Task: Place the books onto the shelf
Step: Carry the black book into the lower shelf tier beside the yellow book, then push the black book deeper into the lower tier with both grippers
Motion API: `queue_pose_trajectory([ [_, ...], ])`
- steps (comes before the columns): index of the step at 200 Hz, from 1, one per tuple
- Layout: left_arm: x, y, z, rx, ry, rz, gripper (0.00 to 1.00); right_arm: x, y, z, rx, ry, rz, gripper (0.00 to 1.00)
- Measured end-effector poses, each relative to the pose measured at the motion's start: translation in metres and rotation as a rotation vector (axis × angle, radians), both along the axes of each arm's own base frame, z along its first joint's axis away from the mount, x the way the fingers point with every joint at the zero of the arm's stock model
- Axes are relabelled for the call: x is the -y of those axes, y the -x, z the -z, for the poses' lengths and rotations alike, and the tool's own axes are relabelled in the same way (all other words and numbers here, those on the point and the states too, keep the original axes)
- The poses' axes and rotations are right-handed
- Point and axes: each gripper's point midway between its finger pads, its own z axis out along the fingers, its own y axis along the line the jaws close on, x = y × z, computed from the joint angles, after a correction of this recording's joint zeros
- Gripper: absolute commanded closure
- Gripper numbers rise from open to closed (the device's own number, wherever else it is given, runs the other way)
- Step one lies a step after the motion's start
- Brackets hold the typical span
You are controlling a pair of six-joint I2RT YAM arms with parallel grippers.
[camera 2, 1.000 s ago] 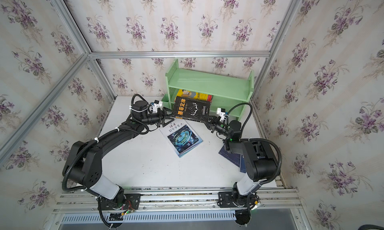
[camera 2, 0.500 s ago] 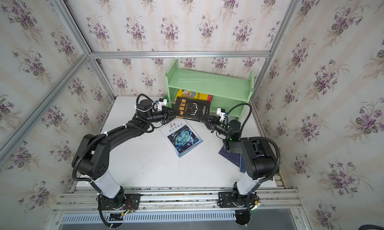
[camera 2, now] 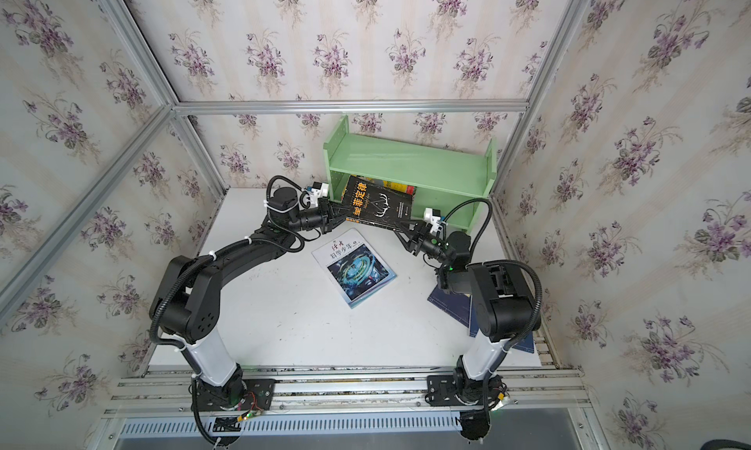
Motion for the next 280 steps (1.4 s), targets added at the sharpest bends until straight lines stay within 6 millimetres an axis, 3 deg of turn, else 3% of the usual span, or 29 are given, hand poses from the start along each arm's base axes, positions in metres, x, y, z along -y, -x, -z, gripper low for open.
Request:
queue_pose_trajectory([
  [60,0.004,-0.012,0.005,0.01,-0.01,0.018,0.87,0.003,-0.009,-0.003,-0.004,-0.011,-0.009,0.88],
  [130,0.004,-0.044,0.013,-0.049,-0.014,-0.021,0.61,0.002,-0.041,0.004,-0.025,-0.017,-0.009,0.96],
  [170,0.001,-0.055,0.02,-0.085,-0.029,-0.058,0.66,0.0,-0.054,0.015,-0.08,-0.038,-0.011,0.98],
  [227,-0.004,-0.049,0.054,-0.167,-0.06,-0.076,0.68,0.005,-0.051,0.029,-0.119,-0.032,-0.004,0.97],
  [280,-0.005,-0.05,0.054,-0.168,-0.056,-0.086,0.68,0.006,-0.053,0.025,-0.104,-0.027,-0.012,0.97],
])
